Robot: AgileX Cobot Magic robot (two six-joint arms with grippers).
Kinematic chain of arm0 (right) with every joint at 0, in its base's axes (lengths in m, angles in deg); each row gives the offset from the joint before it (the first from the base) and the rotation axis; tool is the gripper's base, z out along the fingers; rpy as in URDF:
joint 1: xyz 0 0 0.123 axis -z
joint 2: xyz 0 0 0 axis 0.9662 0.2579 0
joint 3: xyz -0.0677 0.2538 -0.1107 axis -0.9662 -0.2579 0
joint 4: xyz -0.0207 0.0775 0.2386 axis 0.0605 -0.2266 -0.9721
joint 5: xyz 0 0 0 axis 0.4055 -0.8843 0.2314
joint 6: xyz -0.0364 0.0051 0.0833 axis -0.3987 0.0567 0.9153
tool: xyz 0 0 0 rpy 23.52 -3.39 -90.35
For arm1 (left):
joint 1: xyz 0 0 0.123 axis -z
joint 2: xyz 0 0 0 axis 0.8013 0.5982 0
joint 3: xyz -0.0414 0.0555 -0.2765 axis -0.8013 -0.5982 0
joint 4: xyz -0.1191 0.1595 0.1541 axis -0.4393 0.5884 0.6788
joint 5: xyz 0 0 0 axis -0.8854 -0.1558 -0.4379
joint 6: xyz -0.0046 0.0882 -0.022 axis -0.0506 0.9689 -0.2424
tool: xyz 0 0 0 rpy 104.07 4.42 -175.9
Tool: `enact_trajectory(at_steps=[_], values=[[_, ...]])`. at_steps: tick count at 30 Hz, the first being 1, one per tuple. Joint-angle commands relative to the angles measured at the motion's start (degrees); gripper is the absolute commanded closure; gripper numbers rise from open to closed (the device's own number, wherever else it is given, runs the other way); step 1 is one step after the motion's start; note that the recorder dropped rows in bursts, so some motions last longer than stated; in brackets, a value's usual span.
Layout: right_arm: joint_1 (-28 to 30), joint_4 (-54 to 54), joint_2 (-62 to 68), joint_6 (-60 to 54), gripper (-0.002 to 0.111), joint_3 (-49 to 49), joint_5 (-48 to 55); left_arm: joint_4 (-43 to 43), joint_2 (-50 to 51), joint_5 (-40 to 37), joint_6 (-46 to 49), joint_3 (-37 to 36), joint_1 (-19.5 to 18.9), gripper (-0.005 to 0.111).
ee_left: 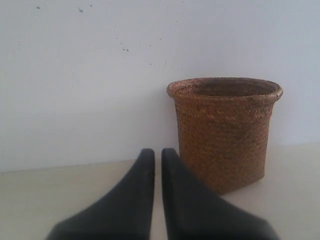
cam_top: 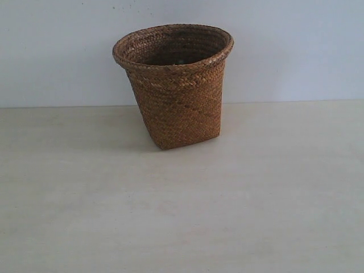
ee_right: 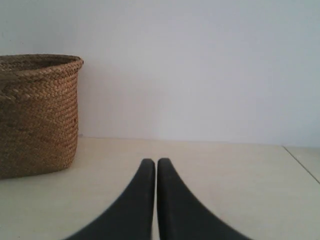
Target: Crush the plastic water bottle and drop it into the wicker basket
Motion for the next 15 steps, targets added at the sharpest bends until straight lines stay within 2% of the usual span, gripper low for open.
enact_trajectory(at_steps=[1, 15], values=[[0.12, 0.0, -0.41, -1.13, 0.108, -3.72, -3.18, -0.62, -0.2, 4.59, -0.43, -3.56, -0.26, 0.102], [0.12, 0.0, -0.41, -0.39, 0.108, -4.81, -1.7, -0.62, -0.2, 3.94, -0.43, -4.64, -0.26, 0.102]])
